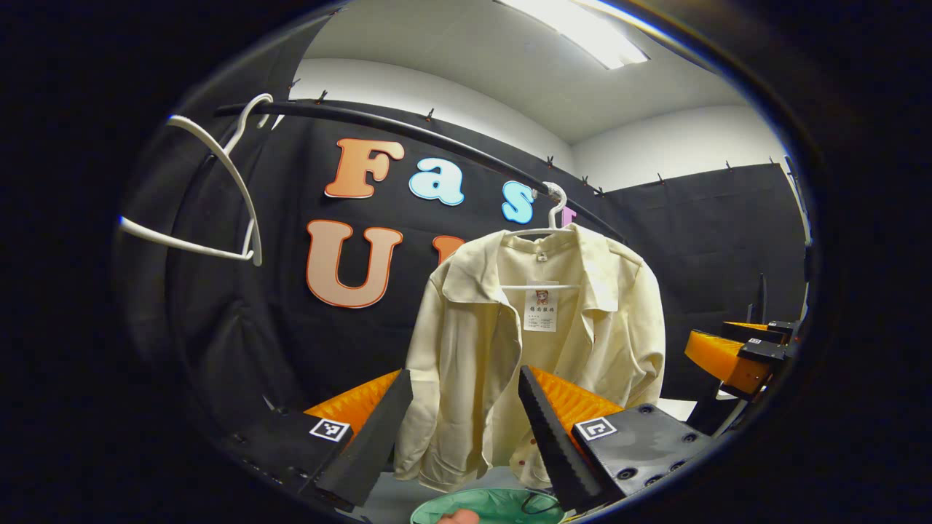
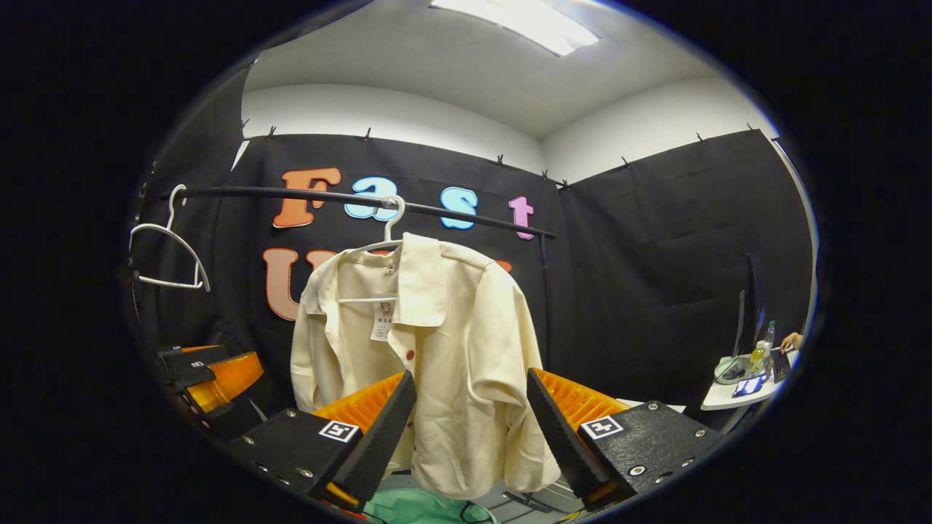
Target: Grasp the clothes on the hanger with both hands and then place them into the laundry hamper below.
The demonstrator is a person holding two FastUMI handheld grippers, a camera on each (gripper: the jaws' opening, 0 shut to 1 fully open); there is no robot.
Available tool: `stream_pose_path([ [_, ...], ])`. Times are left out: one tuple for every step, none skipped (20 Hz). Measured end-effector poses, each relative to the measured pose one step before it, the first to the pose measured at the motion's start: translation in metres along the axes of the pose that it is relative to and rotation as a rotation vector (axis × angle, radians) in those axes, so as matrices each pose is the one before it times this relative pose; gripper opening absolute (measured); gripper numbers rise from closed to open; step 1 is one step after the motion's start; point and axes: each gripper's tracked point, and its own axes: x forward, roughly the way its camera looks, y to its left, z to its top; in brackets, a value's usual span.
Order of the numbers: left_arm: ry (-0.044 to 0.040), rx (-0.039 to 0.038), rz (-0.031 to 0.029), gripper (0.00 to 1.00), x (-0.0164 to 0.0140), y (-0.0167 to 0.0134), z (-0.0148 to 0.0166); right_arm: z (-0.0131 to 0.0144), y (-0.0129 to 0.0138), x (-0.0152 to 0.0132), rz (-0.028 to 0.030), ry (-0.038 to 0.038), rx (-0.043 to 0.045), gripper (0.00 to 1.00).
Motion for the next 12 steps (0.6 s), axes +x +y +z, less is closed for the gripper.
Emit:
stream_pose_path([
  [-0.00185, 0.00293, 0.01222, 1.0, -0.00106, 0.00513, 0.00024, -0.00201, 0.00952, 0.01025, 0.02449, 0.00345, -0.0007, 0.95],
  [-0.00084, 0.00164, 0.01162, 1.0, -0.00256, 0.00487, -0.00042, -0.00246, 0.00811, 0.01174, 0.01993, 0.00407, -0.0061, 0.95],
  [0.00118, 0.00249, 0.00974, 1.0, -0.00033, 0.00495, -0.00066, -0.00232, 0.00684, 0.01267, 0.01392, 0.00173, -0.00773, 0.95],
  [0.00307, 0.00252, 0.00994, 1.0, -0.00225, 0.00468, -0.00012, -0.00269, 0.00581, 0.01435, 0.01153, 0.00258, -0.00498, 0.95],
  [0.00267, -0.00017, 0.00719, 1.0, -0.00233, 0.00416, -0.00089, -0.00338, 0.00704, 0.01511, 0.00894, -0.00048, 0.00268, 0.95],
  [0.00017, -0.00242, 0.00477, 1.0, -0.00121, 0.00311, -0.00083, -0.00633, 0.00562, 0.01616, 0.00192, 0.01094, 0.00249, 0.95],
  [0.00088, 0.00033, 0.00635, 0.96, -0.00075, 0.00329, -0.00053, -0.00867, 0.00274, 0.01712, -0.00978, 0.01753, 0.00176, 0.95],
  [0.00118, 0.0013, 0.00717, 1.0, -0.00127, 0.00332, -0.0014, -0.00878, 0.00185, 0.0157, -0.01265, 0.01682, 0.00334, 0.95],
  [0.00008, 0.00442, 0.01023, 1.0, -0.00098, 0.00453, 0.00013, -0.00708, 0.00402, 0.01409, -0.00125, 0.00855, 0.00525, 0.95],
  [-0.00084, 0.00317, 0.01061, 1.0, -0.00142, 0.00468, 0.0004, -0.0056, 0.00606, 0.01519, -0.00014, 0.01106, -0.00093, 0.95],
  [0.00208, 0.00149, 0.0073, 1.0, -0.0008, 0.00433, -0.00054, -0.00534, 0.00221, 0.01529, -0.01377, 0.01073, -0.00832, 0.95],
  [0.00442, 0.00203, 0.00642, 0.96, -0.00047, 0.00286, -0.00205, -0.00373, -0.00092, 0.01313, -0.02594, 0.0099, -0.012, 0.95],
])
